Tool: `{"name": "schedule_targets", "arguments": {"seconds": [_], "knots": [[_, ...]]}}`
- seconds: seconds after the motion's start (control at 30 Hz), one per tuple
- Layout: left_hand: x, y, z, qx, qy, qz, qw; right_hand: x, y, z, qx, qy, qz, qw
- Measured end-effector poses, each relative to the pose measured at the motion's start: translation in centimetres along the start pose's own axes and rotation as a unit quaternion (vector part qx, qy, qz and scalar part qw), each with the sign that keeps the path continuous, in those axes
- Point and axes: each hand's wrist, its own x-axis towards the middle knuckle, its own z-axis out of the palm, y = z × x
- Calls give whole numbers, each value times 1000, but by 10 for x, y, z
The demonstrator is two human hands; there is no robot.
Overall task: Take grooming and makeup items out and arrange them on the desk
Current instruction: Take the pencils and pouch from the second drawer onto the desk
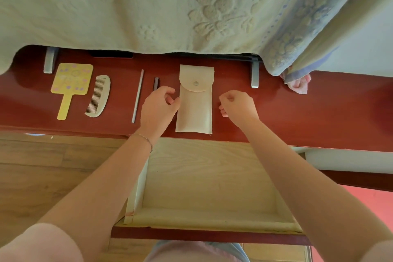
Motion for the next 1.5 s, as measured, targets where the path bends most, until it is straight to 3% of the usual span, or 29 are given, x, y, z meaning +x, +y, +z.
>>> {"name": "schedule_targets", "arguments": {"seconds": [0.07, 0.2, 0.37, 0.57, 0.63, 0.77, 0.9, 1.1, 1.3, 1.5], "knots": [[-15, 4, -5, -2, 20, 72, 997, -22, 11, -8, -39, 16, -54, 998], [-57, 1, 1, 55, -15, 218, 974, -76, 48, -7, -131, 22, -204, 970], [-113, -20, 21, 125, -108, 340, 926, -116, 101, 3, -302, -87, -252, 915], [-168, -65, 37, 272, -282, 363, 846, -156, 152, 10, -407, -134, -288, 856], [-179, -75, 40, 306, -305, 370, 823, -166, 164, 14, -430, -141, -287, 844], [-192, -81, 39, 313, -348, 337, 817, -178, 180, 17, -450, -161, -270, 836], [-195, -81, 38, 362, -338, 362, 790, -182, 189, 18, -455, -180, -280, 826], [-192, -83, 37, 370, -306, 351, 804, -179, 183, 15, -485, -164, -258, 819], [-170, -79, 31, 368, -240, 322, 839, -159, 167, 5, -491, -85, -267, 825], [-134, -75, 18, 393, -168, 302, 852, -130, 158, -17, -514, -26, -266, 815]]}}
